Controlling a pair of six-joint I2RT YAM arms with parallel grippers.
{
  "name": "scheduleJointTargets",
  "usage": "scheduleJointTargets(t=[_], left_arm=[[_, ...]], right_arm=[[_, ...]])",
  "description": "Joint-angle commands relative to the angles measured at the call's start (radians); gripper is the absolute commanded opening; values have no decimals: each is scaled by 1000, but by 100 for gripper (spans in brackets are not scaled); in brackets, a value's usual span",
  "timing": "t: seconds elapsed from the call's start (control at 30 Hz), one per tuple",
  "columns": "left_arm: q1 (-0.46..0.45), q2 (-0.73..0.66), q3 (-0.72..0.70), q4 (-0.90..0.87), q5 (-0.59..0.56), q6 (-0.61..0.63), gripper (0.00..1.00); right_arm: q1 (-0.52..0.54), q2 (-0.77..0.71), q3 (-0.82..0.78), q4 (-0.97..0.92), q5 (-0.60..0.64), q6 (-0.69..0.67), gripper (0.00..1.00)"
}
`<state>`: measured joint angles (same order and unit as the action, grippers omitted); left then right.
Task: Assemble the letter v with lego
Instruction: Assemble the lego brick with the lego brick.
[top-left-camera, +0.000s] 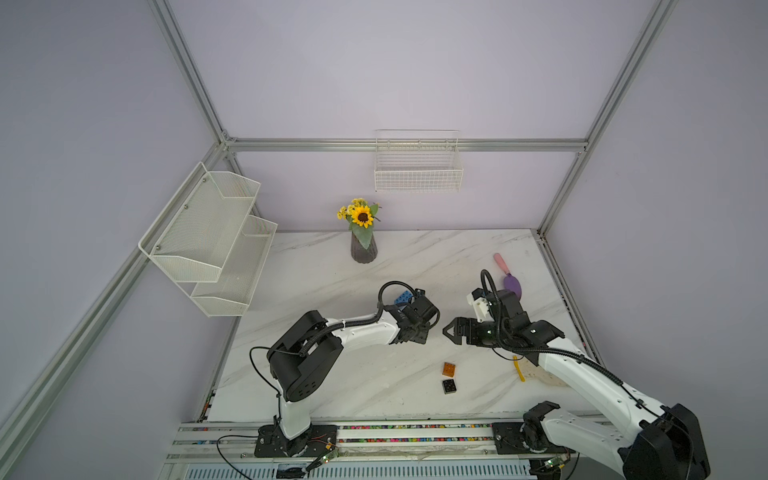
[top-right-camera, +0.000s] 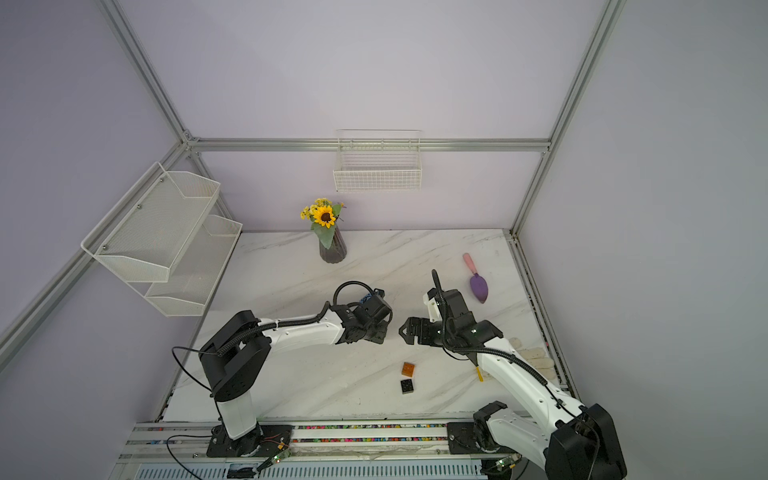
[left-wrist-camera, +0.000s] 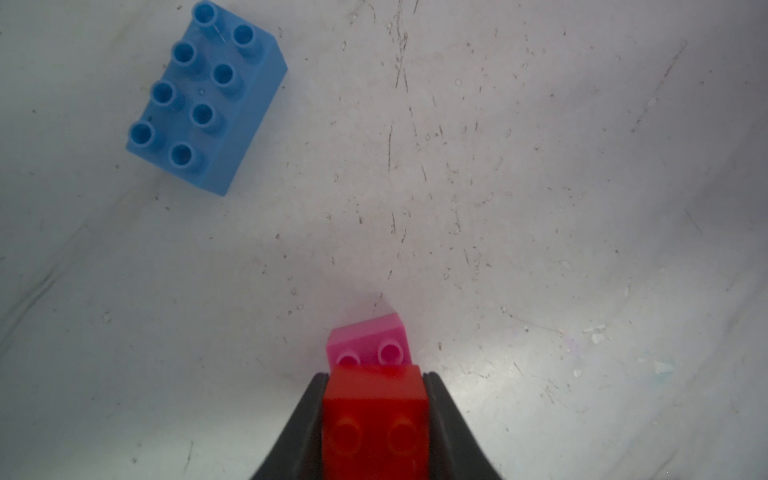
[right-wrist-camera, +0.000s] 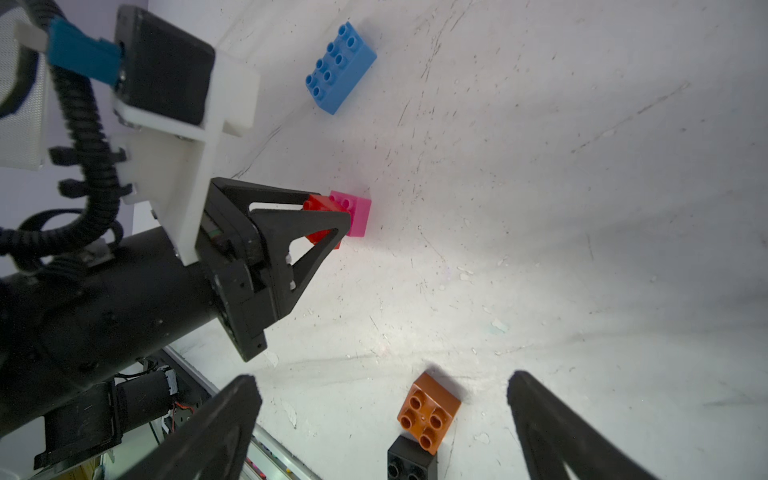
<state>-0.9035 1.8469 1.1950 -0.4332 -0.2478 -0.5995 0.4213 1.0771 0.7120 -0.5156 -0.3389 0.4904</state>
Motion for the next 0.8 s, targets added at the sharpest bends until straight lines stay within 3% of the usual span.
scheduleJointTargets(t=[0.0, 0.77], left_arm=[[2, -8, -31, -13, -5, -52, 13], [-57, -23, -31, -93, -29, -163, 13]], right_arm=[[-4, -11, -9, 29, -12, -13, 97], [-4, -35, -23, 45, -43, -4, 97]])
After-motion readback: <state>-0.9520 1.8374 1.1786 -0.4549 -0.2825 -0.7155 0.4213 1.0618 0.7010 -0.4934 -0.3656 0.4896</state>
